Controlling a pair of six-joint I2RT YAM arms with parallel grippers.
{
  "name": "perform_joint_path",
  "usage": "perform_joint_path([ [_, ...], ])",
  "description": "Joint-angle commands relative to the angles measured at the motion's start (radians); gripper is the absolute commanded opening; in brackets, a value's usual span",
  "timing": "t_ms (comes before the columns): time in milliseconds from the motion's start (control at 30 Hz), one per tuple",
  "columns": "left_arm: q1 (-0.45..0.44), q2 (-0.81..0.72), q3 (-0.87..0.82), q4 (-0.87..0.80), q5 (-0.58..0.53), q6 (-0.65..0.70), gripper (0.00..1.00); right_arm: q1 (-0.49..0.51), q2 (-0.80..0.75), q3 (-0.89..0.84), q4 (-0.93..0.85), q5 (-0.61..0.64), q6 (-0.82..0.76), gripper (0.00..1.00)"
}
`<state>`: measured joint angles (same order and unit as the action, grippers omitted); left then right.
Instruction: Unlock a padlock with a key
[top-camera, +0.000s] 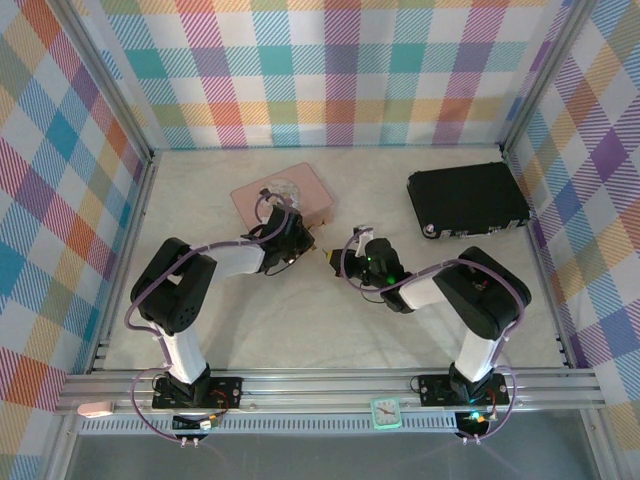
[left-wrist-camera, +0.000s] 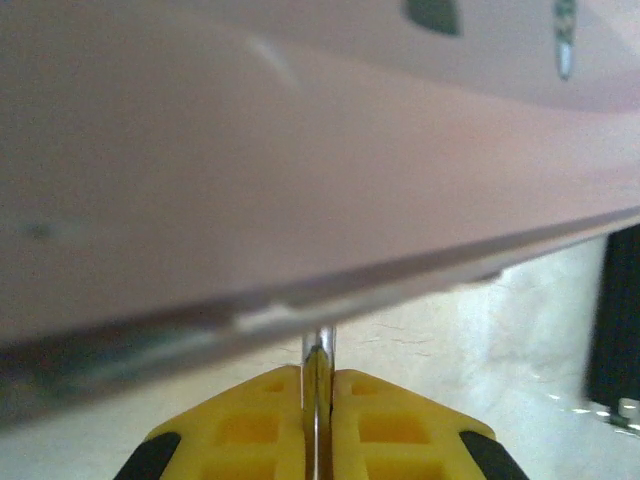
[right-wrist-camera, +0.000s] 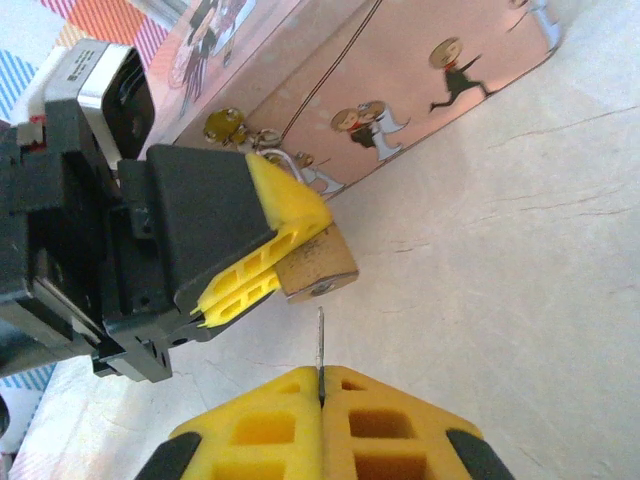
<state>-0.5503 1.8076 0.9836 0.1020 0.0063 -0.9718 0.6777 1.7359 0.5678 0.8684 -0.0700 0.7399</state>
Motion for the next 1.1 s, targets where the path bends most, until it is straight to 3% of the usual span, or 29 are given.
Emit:
perform_joint_path([
  [0,-0.006,0.009,0.006,-0.221,-0.129,0.114,0.08,-0.013,-0.049,-0.018,-0.08,0.014,-0.03,0.0],
  [133,-0.011,0.021,0.013,-0.25,-0.16,0.149,0.11,-0.022,-0.077,-0.017,-0.126,0.009,-0.051,0.0],
  [400,-0.044,0.1,0.038,-0.185,-0.174,0.089,0.19,-0.029,-0.105,-0.027,-0.129,0.016,-0.048,0.0],
  [633,-0.078,0.137,0.057,-0.168,-0.266,0.053,0.27,-0.032,-0.119,-0.039,-0.129,0.026,-0.048,0.0],
  [800,-0.089,0.148,0.068,-0.178,-0.291,0.062,0.22,-0.035,-0.123,-0.043,-0.128,0.029,-0.047,0.0],
  [1067,-0.096,0.118,0.034,-0.146,-0.263,0.071,0.04,-0.041,-0.121,-0.051,-0.119,0.025,-0.038,0.0],
])
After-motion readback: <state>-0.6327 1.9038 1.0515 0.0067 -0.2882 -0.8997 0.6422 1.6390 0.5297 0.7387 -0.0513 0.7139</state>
